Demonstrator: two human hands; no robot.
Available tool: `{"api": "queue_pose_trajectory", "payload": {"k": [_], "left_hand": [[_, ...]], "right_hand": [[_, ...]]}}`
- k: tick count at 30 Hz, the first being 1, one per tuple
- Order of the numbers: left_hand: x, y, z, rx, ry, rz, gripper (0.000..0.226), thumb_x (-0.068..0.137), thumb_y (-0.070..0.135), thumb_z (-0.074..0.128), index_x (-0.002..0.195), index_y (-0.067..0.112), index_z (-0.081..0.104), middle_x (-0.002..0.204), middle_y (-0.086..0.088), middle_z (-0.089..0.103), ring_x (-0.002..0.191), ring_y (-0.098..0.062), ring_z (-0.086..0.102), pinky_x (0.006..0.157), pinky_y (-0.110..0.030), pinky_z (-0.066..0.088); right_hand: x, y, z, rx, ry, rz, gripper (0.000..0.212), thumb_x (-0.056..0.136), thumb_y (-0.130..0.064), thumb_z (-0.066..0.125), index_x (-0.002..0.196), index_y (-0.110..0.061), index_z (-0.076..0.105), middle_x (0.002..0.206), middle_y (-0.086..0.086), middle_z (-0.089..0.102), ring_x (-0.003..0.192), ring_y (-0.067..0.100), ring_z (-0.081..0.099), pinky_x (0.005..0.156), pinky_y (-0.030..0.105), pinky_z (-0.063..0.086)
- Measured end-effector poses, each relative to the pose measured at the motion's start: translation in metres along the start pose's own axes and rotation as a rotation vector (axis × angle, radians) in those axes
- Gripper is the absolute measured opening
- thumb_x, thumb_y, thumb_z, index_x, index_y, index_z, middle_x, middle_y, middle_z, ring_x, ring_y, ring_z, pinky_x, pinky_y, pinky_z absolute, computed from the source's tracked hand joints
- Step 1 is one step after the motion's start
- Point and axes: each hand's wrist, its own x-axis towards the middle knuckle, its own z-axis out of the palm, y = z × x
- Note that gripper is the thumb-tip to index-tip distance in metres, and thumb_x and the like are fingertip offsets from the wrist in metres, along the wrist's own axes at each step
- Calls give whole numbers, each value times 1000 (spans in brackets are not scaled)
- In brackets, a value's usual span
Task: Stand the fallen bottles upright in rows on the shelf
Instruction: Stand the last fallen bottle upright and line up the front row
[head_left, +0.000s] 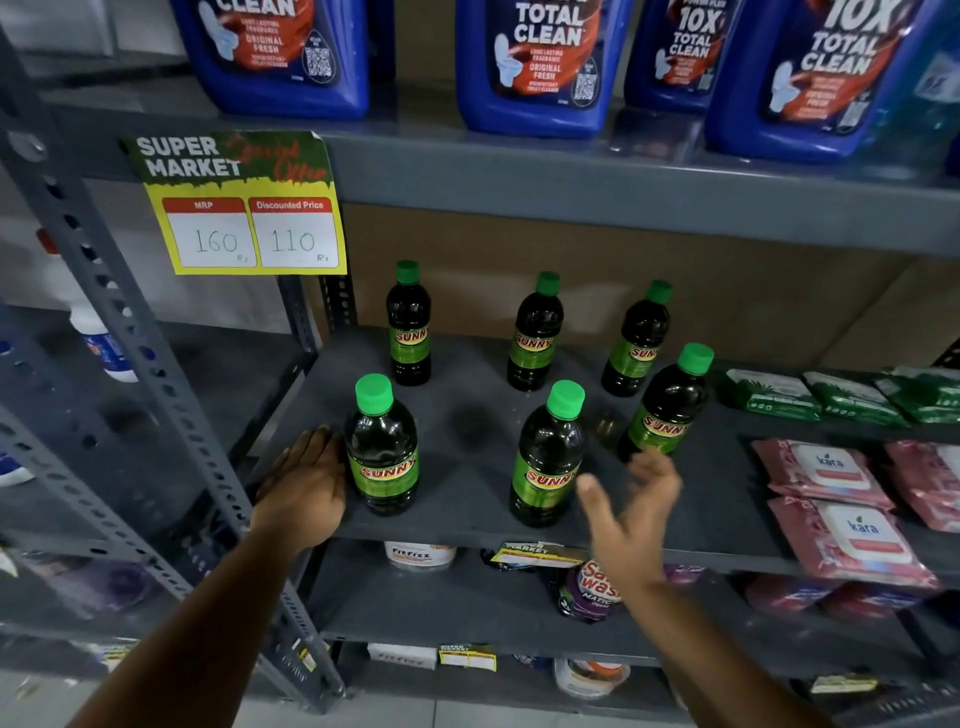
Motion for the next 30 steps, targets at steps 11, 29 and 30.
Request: {"api": "queue_pose_trajectory", "payload": {"k": [11, 29, 30], "left_hand": [[1, -1, 2, -12, 5, 8, 58, 93, 26, 28, 149, 12, 21, 159, -11, 22, 148, -26, 19, 122, -42, 18], [-1, 1, 1, 22, 3, 15, 60, 91, 23, 31, 149, 15, 20, 161, -9, 18, 149, -26, 16, 121, -42, 16], [-1, 0, 2, 21, 7, 18, 59, 91, 23, 31, 149, 15, 21, 161, -9, 18, 149, -26, 16, 121, -42, 16]], "right_hand": [[93, 42, -42, -242, -54, 243, 76, 63, -27, 91, 122, -24, 43, 110, -7, 57, 94, 7, 56, 81, 24, 42], [28, 29, -75, -264, -17, 340, 63, 59, -36, 89, 106, -38, 46, 92, -20, 62, 84, -5, 59, 65, 19, 43], [25, 28, -77, -268, -17, 341, 62, 60, -35, 89, 105, -38, 47, 92, -20, 62, 83, -5, 59, 64, 18, 43]]}}
